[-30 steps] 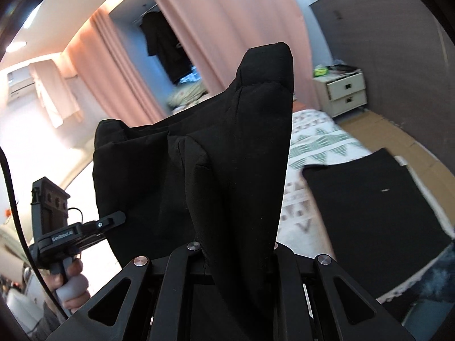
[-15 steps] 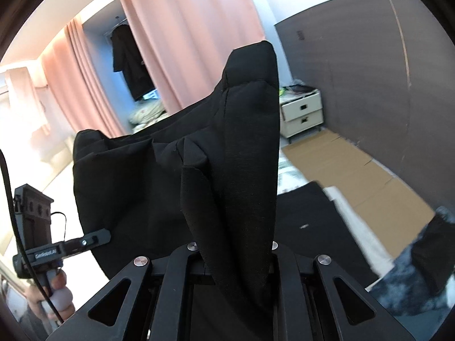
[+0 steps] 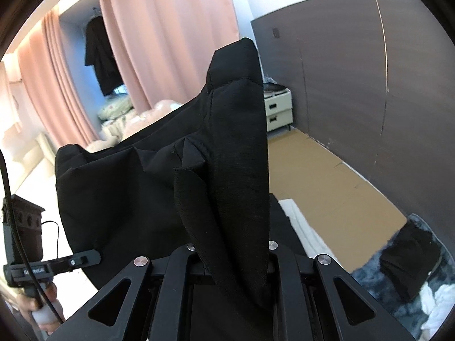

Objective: Fold large clothes
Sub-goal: 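Carry the folded jacket with both tools toward the clothes stack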

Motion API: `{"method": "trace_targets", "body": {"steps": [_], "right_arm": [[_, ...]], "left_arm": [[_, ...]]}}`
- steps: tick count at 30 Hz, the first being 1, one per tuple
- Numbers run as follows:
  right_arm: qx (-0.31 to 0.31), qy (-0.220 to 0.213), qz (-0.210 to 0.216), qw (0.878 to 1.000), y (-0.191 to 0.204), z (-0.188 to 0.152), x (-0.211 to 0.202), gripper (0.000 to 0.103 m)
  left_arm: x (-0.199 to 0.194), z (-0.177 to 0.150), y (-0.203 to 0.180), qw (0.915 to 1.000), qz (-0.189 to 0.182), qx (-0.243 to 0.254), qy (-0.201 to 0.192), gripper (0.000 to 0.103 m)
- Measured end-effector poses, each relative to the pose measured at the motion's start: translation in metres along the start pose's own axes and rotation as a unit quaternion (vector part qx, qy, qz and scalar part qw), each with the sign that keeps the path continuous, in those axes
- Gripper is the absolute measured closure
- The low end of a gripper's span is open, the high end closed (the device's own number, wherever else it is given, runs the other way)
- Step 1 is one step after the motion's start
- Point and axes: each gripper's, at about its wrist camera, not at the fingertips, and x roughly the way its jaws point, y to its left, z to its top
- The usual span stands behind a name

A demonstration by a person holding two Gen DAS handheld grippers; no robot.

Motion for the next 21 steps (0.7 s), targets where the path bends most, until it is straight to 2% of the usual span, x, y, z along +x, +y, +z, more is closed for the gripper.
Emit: {"method": "trace_targets", "body": {"steps": [4, 11, 12, 13, 14, 15, 16, 17, 21], "right_arm": [[0.006, 0.025, -0.023, 0.999, -0.002, 0.004, 0.044, 0.09], [0.021, 0.055, -0.049, 0.997, -0.012, -0.004, 0.121, 0.089], [0.026, 0.058, -0.058, 0.996, -0.013, -0.006, 0.131, 0.085], [0.03, 0.061, -0.072, 0.995, -0.014, -0.008, 0.138, 0.082], [0.04, 0.068, -0.086, 0.993, -0.017, -0.012, 0.148, 0.069], [0.056, 0.077, -0.097, 0.991, -0.026, -0.014, 0.156, 0.054], [0.07, 0.084, -0.104, 0.988, -0.044, -0.016, 0.156, 0.044], [0.088, 0.091, -0.114, 0.985, -0.054, -0.022, 0.157, 0.031], [0.109, 0.089, -0.132, 0.981, -0.075, -0.042, 0.143, 0.03]], "left_arm": [[0.028, 0.016, 0.027, 0.9992, -0.001, -0.035, 0.019, 0.08], [0.07, 0.031, 0.068, 0.9974, 0.034, -0.053, 0.035, 0.078], [0.076, 0.031, 0.072, 0.9969, 0.045, -0.053, 0.036, 0.075], [0.082, 0.03, 0.076, 0.996, 0.062, -0.051, 0.04, 0.065], [0.09, 0.028, 0.081, 0.9942, 0.083, -0.047, 0.05, 0.05], [0.093, 0.025, 0.082, 0.993, 0.091, -0.047, 0.059, 0.043], [0.095, 0.022, 0.086, 0.9927, 0.09, -0.049, 0.063, 0.039], [0.096, 0.018, 0.089, 0.9931, 0.083, -0.05, 0.065, 0.038], [0.097, 0.004, 0.093, 0.9927, 0.094, -0.019, 0.072, 0.036]]}}
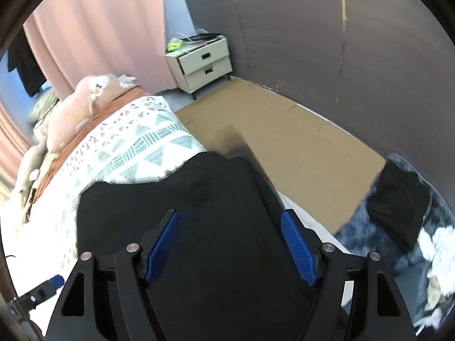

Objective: Fold large clothes
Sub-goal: 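Carry the folded jacket with both tools toward the clothes stack, then lower the folded jacket onto the stack of folded clothes with both tools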

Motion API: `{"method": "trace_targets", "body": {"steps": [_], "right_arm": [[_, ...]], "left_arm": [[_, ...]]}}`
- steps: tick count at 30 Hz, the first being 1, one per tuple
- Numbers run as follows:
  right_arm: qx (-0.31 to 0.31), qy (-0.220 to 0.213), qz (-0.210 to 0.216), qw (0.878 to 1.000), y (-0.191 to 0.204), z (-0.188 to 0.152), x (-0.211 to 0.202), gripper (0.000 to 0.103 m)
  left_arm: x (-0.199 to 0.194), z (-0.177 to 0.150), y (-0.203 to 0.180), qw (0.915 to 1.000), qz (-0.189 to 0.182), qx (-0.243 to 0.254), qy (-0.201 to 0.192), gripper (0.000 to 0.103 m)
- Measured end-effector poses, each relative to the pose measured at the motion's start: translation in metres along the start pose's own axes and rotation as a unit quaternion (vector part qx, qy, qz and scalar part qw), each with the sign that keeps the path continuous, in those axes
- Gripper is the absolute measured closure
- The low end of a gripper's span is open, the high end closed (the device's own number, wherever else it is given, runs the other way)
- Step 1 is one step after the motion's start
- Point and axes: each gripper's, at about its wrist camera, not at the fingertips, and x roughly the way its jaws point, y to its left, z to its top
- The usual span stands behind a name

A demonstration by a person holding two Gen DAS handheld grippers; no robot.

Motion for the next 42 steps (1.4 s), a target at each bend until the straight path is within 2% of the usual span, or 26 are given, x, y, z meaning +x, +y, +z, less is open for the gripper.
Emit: {"method": "trace_targets", "body": {"steps": [2, 8, 15, 18, 20, 22, 23, 24, 25, 27, 30, 33, 34, 35, 36, 38, 42], "right_arm": [[0.006, -0.011, -0.006, 1.0, -0.016, -0.019, -0.015, 0.03], [0.063, -0.033, 0.04, 0.997, -0.069, -0.072, -0.058, 0.03], [0.104, -0.052, 0.08, 0.99, -0.094, -0.129, -0.062, 0.031], [0.122, -0.035, 0.083, 0.988, -0.097, -0.143, -0.044, 0.033], [0.138, -0.022, 0.101, 0.985, -0.103, -0.151, -0.031, 0.034], [0.159, -0.017, 0.12, 0.98, -0.109, -0.155, -0.019, 0.04], [0.165, -0.02, 0.138, 0.976, -0.111, -0.154, -0.014, 0.056], [0.17, -0.025, 0.15, 0.974, -0.113, -0.152, -0.011, 0.079], [0.176, -0.031, 0.146, 0.973, -0.115, -0.15, -0.011, 0.09], [0.188, -0.036, 0.138, 0.972, -0.119, -0.141, -0.01, 0.094], [0.184, -0.056, 0.118, 0.974, -0.122, -0.127, -0.01, 0.095], [0.223, -0.038, 0.136, 0.965, -0.134, -0.125, 0.007, 0.094], [0.231, -0.036, 0.144, 0.962, -0.137, -0.128, 0.01, 0.089], [0.242, -0.034, 0.146, 0.959, -0.141, -0.132, 0.011, 0.076], [0.25, -0.036, 0.146, 0.957, -0.144, -0.136, 0.011, 0.055], [0.26, -0.045, 0.158, 0.952, -0.149, -0.146, 0.009, 0.032], [0.285, -0.04, 0.203, 0.936, -0.155, -0.159, 0.013, 0.031]], "left_arm": [[0.003, -0.008, 0.004, 1.0, 0.0, 0.006, 0.005, 0.036], [0.014, -0.028, 0.012, 0.9996, -0.014, 0.007, 0.021, 0.036], [0.022, -0.054, 0.013, 0.999, -0.031, -0.001, 0.033, 0.036], [0.021, -0.06, 0.012, 0.9988, -0.036, -0.003, 0.032, 0.036], [0.021, -0.063, 0.012, 0.9986, -0.04, -0.005, 0.033, 0.036], [0.02, -0.067, 0.01, 0.9982, -0.048, -0.003, 0.036, 0.036], [0.02, -0.069, 0.009, 0.9982, -0.048, 0.0, 0.035, 0.036], [0.019, -0.071, 0.007, 0.9982, -0.049, 0.002, 0.035, 0.036], [0.019, -0.071, 0.006, 0.9982, -0.049, 0.003, 0.035, 0.036], [0.019, -0.072, 0.004, 0.9978, -0.056, 0.004, 0.035, 0.036], [0.022, -0.074, 0.001, 0.9977, -0.058, 0.003, 0.036, 0.036], [0.029, -0.075, 0.0, 0.9972, -0.062, 0.002, 0.04, 0.036], [0.03, -0.076, 0.0, 0.9971, -0.064, 0.002, 0.042, 0.036], [0.031, -0.076, 0.0, 0.9969, -0.066, 0.001, 0.043, 0.036], [0.032, -0.076, 0.001, 0.9966, -0.07, 0.0, 0.044, 0.036], [0.032, -0.076, 0.001, 0.9961, -0.076, -0.007, 0.045, 0.03], [0.038, -0.076, 0.004, 0.9953, -0.084, -0.022, 0.044, 0.029]]}}
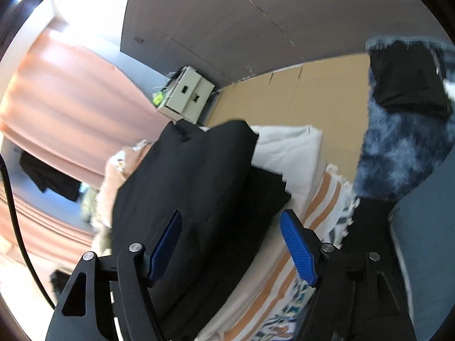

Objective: Fold large clothes
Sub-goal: 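Lower the folded jacket onto the stack of folded clothes with both tools, then open both tools and release the jacket on the stack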

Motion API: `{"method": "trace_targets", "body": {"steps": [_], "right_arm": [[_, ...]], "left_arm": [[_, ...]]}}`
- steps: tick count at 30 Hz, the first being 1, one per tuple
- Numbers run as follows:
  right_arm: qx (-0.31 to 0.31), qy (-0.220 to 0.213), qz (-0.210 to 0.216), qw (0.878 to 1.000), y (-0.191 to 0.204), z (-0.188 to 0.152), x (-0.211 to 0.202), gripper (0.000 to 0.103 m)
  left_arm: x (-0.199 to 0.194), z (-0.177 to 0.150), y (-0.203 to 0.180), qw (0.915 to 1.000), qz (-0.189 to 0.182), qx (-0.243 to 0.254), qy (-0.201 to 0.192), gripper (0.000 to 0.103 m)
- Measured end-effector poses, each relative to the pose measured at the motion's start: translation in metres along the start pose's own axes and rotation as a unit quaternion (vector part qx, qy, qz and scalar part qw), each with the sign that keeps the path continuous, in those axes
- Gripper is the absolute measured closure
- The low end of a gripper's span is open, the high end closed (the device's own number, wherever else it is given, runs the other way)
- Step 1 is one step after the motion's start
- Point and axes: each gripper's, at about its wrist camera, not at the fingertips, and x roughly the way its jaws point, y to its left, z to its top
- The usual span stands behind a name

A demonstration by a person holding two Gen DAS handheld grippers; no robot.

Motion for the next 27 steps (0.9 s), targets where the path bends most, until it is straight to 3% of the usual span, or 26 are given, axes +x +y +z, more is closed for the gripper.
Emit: {"method": "trace_targets", "body": {"steps": [6, 10, 12, 15, 18, 23, 27], "right_arm": [[0.022, 0.031, 0.046, 0.998, -0.002, -0.014, 0.025, 0.031], [0.021, 0.028, 0.044, 0.998, 0.004, -0.017, 0.034, 0.033], [0.018, 0.021, 0.046, 0.999, 0.006, -0.016, 0.033, 0.054], [0.002, 0.011, 0.047, 0.999, 0.013, -0.014, 0.026, 0.077], [-0.013, 0.009, 0.05, 0.999, 0.021, -0.011, 0.015, 0.084], [-0.011, -0.005, 0.06, 0.998, 0.03, -0.003, -0.007, 0.086], [-0.012, -0.001, 0.036, 0.999, 0.025, 0.007, -0.003, 0.086]], "left_arm": [[0.004, -0.001, 0.007, 0.9995, -0.019, -0.024, 0.004, 0.029], [0.015, -0.005, 0.01, 0.9976, -0.036, -0.059, 0.009, 0.029], [0.023, -0.007, 0.01, 0.996, -0.047, -0.073, 0.02, 0.029], [0.025, -0.009, 0.001, 0.9973, -0.038, -0.061, 0.018, 0.039], [0.02, -0.011, -0.008, 0.9978, -0.032, -0.056, 0.013, 0.043], [0.014, -0.022, -0.027, 0.997, -0.047, -0.055, 0.027, 0.046], [0.025, -0.026, -0.035, 0.9964, -0.035, -0.062, 0.045, 0.046]]}}
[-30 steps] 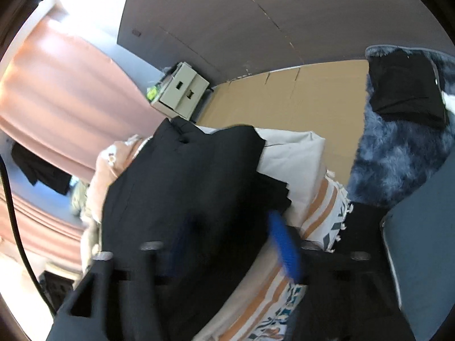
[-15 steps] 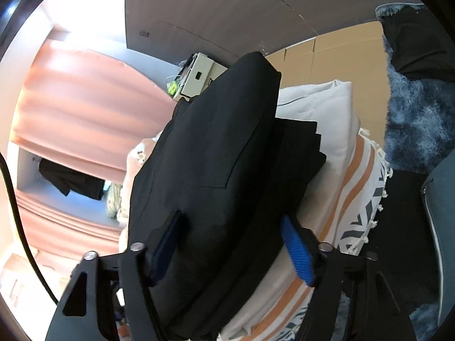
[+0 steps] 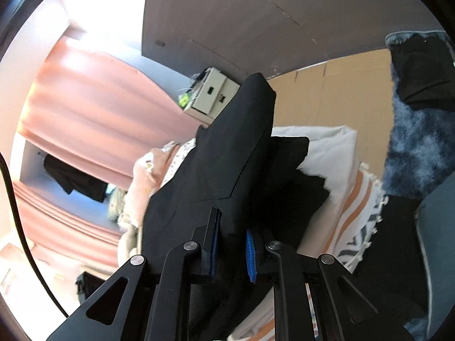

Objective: Fold large clothes

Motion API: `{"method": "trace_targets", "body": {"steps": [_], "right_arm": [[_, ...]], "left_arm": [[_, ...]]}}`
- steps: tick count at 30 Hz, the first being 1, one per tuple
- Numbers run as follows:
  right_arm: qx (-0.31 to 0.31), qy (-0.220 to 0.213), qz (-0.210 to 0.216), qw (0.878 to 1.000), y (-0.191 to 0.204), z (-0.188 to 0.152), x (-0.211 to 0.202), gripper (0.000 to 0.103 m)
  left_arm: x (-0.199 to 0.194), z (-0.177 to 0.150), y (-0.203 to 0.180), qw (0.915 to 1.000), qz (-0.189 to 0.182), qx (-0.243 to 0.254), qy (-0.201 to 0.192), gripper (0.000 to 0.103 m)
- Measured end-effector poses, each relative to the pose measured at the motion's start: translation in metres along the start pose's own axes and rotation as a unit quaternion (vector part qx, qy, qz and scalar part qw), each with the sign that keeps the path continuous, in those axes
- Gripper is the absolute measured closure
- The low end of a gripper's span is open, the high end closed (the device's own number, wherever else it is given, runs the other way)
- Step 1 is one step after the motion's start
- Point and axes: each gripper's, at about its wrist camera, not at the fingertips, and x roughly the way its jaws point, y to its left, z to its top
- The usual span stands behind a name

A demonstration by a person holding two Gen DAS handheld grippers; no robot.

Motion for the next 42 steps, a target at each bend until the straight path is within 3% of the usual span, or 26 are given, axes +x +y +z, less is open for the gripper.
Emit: {"method": "trace_targets", "body": {"steps": [4, 10, 13, 15, 18, 22, 24, 28, 33, 36, 42], "right_arm": [[0.0, 0.02, -0.018, 1.0, -0.013, -0.002, 0.012, 0.086], [-0.007, 0.025, -0.024, 0.999, -0.011, -0.011, 0.01, 0.086], [-0.017, 0.028, -0.039, 0.999, -0.004, -0.014, 0.009, 0.085], [-0.007, 0.032, -0.054, 0.998, -0.004, -0.013, 0.006, 0.079], [-0.002, 0.028, -0.072, 0.997, -0.004, -0.013, -0.001, 0.071], [-0.019, 0.013, -0.085, 0.996, 0.009, -0.018, -0.021, 0.056], [-0.031, 0.006, -0.088, 0.996, 0.019, -0.022, -0.033, 0.051], [-0.061, -0.005, -0.096, 0.993, 0.044, -0.035, -0.056, 0.041], [-0.104, -0.03, -0.116, 0.987, 0.08, -0.057, -0.089, 0.008], [-0.123, -0.038, -0.132, 0.983, 0.096, -0.07, -0.105, 0.006], [-0.15, -0.051, -0.125, 0.979, 0.127, -0.095, -0.135, 0.0]], "left_arm": [[0.004, 0.002, 0.004, 1.0, -0.003, -0.006, 0.003, 0.045], [-0.01, 0.014, -0.005, 0.9988, 0.014, 0.037, -0.028, 0.045], [-0.01, 0.019, -0.004, 0.9988, 0.023, 0.039, -0.016, 0.045], [-0.011, 0.015, -0.005, 0.9978, 0.043, 0.05, -0.004, 0.045], [-0.023, 0.011, -0.005, 0.9968, 0.044, 0.067, -0.003, 0.035], [-0.045, 0.013, -0.004, 0.9941, 0.047, 0.093, -0.029, 0.007], [-0.063, 0.011, -0.007, 0.9927, 0.047, 0.104, -0.038, 0.004], [-0.097, 0.005, -0.016, 0.9911, 0.044, 0.115, -0.051, 0.002], [-0.136, -0.012, -0.028, 0.9838, 0.059, 0.148, -0.082, 0.002], [-0.159, -0.023, -0.032, 0.9819, 0.059, 0.155, -0.092, 0.002], [-0.215, -0.05, -0.048, 0.9687, 0.074, 0.196, -0.134, 0.0]]}}
